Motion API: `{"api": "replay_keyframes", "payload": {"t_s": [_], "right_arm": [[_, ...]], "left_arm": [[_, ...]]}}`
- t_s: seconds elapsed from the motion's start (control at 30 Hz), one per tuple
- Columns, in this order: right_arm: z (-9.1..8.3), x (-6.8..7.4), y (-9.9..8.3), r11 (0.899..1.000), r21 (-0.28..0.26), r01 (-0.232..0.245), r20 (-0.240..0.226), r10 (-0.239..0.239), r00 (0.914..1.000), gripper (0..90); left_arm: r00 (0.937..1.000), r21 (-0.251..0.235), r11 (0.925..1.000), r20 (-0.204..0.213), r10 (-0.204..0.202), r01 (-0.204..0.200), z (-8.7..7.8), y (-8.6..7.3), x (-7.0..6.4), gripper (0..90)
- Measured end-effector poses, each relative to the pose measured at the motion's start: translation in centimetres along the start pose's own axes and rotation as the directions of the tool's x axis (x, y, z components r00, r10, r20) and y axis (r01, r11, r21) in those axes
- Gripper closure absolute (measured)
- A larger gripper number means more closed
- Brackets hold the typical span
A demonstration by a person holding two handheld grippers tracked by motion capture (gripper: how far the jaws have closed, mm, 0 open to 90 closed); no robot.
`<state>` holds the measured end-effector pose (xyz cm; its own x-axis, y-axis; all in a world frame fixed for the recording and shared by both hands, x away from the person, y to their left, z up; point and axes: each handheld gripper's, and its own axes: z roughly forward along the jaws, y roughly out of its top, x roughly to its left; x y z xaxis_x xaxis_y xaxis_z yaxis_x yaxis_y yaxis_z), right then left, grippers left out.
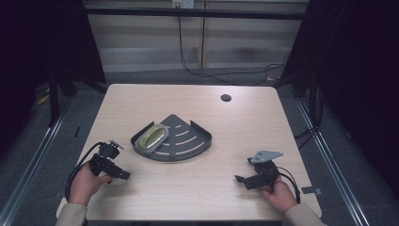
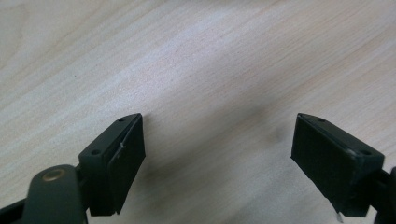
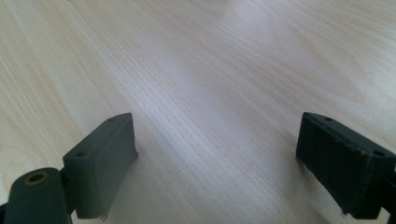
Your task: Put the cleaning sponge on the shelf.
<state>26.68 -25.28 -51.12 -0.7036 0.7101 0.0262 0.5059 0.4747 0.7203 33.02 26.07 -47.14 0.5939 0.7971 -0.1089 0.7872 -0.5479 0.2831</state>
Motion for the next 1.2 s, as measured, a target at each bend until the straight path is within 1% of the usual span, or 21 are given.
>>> {"api": "replay_keyframes", "payload": {"t_s": [0.03,0.1,0.17,0.23,0.27,0.37,0.43,0.5,0.57,0.67,0.7,0.73,0.8,0.83,0.9,0.93,0.97,1.0,1.03,1.2], "right_arm": [[0.0,0.0,0.0,1.0,0.0,0.0,0.0,0.0,1.0,11.6],[0.0,0.0,0.0,1.0,0.0,0.0,0.0,0.0,1.0,11.6],[0.0,0.0,0.0,1.0,0.0,0.0,0.0,0.0,1.0,11.5],[0.0,0.0,0.0,1.0,0.0,0.0,0.0,0.0,1.0,11.5],[0.0,0.0,0.0,1.0,0.0,0.0,0.0,0.0,1.0,11.5],[0.0,0.0,0.0,1.0,0.0,-0.001,0.001,0.001,1.0,11.5],[0.0,0.0,0.0,1.0,0.0,0.0,0.0,0.0,1.0,11.5],[0.0,0.0,0.0,1.0,0.0,0.0,0.001,0.0,1.0,11.5],[0.0,0.0,0.0,1.0,0.0,0.0,0.001,0.0,1.0,11.6],[0.0,0.0,0.0,1.0,0.0,-0.001,0.001,0.001,1.0,11.5],[0.0,0.0,0.0,1.0,0.0,-0.001,0.001,0.001,1.0,11.6],[0.0,0.0,0.0,1.0,0.0,-0.001,0.001,0.001,1.0,11.5],[0.0,0.0,0.0,1.0,0.0,-0.001,0.001,0.001,1.0,11.5],[0.0,0.0,0.0,1.0,0.0,-0.001,0.001,0.001,1.0,11.5],[0.0,0.0,0.0,1.0,0.0,-0.001,0.001,0.001,1.0,11.6],[0.0,0.0,0.0,1.0,0.0,-0.001,0.001,0.001,1.0,11.5],[0.0,0.0,0.0,1.0,0.0,-0.001,0.001,0.001,1.0,11.5],[0.0,0.0,0.0,1.0,0.0,-0.001,0.001,0.001,1.0,11.5],[0.0,0.0,0.0,1.0,0.0,-0.001,0.001,0.001,1.0,11.5],[0.0,0.0,0.0,1.0,0.0,-0.001,0.001,0.001,1.0,11.6]], "left_arm": [[1.0,-0.009,1.0,-0.006,0.001,-0.001,0.0,-0.1,0.0,17.1],[0.9999,-0.008,0.9999,-0.013,0.01,-0.01,0.0,-0.3,0.1,16.9],[0.9998,-0.017,0.9998,-0.02,0.003,-0.003,0.1,-0.4,0.1,16.2],[0.9999,-0.01,0.9999,-0.016,0.005,-0.005,0.2,-0.6,0.2,15.9],[0.9996,-0.025,0.9997,-0.028,0.005,-0.005,0.2,-0.7,0.2,15.5],[0.9995,-0.032,0.9994,-0.029,0.01,-0.011,0.2,-0.8,0.2,15.2],[0.999,-0.036,0.9991,-0.04,0.021,-0.023,0.3,-0.9,0.1,14.7],[0.9988,-0.046,0.9986,-0.044,0.023,-0.025,0.3,-1.0,0.1,14.2],[0.998,-0.049,0.998,-0.052,0.036,-0.039,0.4,-1.1,0.0,13.7],[0.9975,-0.06,0.9973,-0.058,0.04,-0.044,0.5,-1.3,-0.2,12.8],[0.9976,-0.067,0.997,-0.06,0.035,-0.039,0.5,-1.4,-0.2,12.7],[0.9968,-0.065,0.9963,-0.062,0.051,-0.055,0.5,-1.4,-0.2,12.2],[0.996,-0.075,0.9954,-0.07,0.055,-0.061,0.6,-1.5,-0.3,11.4],[0.9966,-0.079,0.9954,-0.066,0.05,-0.055,0.7,-1.6,-0.3,9.7],[0.9966,-0.093,0.9939,-0.064,0.052,-0.058,0.8,-1.7,-0.3,6.2],[0.9955,-0.105,0.992,-0.071,0.064,-0.071,0.9,-1.9,-0.1,4.4],[0.9955,-0.105,0.992,-0.071,0.064,-0.071,0.9,-1.9,-0.1,2.6],[0.9963,-0.114,0.9916,-0.068,0.053,-0.06,1.0,-2.0,-0.2,2.6],[0.9958,-0.122,0.9902,-0.071,0.058,-0.067,1.0,-2.1,-0.1,1.9],[0.9958,-0.14,0.988,-0.072,0.056,-0.066,1.1,-2.3,-0.1,0.0]]}}
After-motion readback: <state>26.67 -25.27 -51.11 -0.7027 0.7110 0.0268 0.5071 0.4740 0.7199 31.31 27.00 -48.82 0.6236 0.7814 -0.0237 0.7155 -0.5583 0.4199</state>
